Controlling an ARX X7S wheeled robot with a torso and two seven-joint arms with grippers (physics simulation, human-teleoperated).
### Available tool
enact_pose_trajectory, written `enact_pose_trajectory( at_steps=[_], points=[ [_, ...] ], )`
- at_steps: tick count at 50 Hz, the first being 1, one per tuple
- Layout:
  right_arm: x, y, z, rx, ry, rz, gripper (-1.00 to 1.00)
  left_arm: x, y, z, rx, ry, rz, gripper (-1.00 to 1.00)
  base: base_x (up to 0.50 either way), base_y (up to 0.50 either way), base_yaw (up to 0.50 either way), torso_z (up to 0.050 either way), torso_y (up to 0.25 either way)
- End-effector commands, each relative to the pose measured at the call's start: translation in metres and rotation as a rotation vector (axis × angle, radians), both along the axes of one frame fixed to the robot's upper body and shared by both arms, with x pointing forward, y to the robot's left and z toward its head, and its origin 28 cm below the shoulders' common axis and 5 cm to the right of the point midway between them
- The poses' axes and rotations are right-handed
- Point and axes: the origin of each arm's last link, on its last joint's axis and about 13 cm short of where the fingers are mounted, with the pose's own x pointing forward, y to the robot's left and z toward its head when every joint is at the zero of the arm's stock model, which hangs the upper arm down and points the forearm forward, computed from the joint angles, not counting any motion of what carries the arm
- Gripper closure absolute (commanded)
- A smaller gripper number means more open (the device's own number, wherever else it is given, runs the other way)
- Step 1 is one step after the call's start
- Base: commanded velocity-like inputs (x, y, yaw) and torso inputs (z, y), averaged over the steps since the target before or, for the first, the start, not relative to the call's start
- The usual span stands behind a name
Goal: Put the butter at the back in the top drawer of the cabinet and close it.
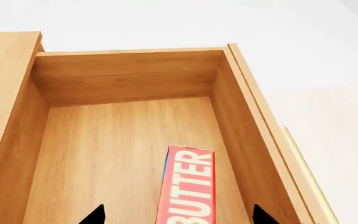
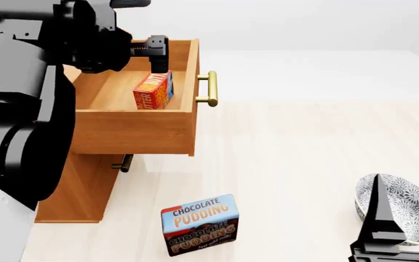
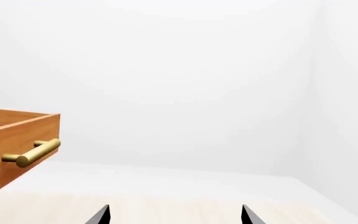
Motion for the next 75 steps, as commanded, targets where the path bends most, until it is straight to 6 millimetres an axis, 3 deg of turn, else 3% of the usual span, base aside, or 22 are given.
enact_pose_trajectory(
  at_steps=[1,13,23,34,45,63,75],
  points=[
    [-0.002,0.003,0.003,-0.002,-0.006,0.009,-1.00,-0.004,-0.001,0.025,-0.015,-0.076,-0.031,-1.00,0.00,0.00,0.00,0.000,0.000],
    [-0.005,0.006,0.005,-0.006,-0.013,0.013,-1.00,-0.010,-0.018,0.054,-0.012,-0.149,-0.123,-1.00,0.00,0.00,0.00,0.000,0.000],
    [-0.006,0.006,0.004,-0.005,-0.014,0.009,-1.00,-0.015,-0.043,0.061,0.019,-0.161,-0.179,-1.00,0.00,0.00,0.00,0.000,0.000],
    [-0.007,0.006,0.004,-0.005,-0.017,0.008,-1.00,-0.025,-0.078,0.049,0.091,-0.163,-0.256,-1.00,0.00,0.00,0.00,0.000,0.000],
    [-0.008,0.006,0.003,-0.004,-0.017,0.010,-1.00,-0.055,-0.107,0.037,0.095,-0.176,-0.347,-1.00,0.00,0.00,0.00,0.000,0.000],
    [-0.007,0.007,0.004,-0.005,-0.013,0.009,-1.00,-0.096,-0.160,-0.023,0.186,-0.183,-0.357,-1.00,0.00,0.00,0.00,0.000,0.000],
    [-0.007,0.006,0.003,-0.003,-0.011,0.006,-1.00,-0.100,-0.172,-0.038,0.217,-0.190,-0.311,-1.00,0.00,0.00,0.00,0.000,0.000]
  ],
)
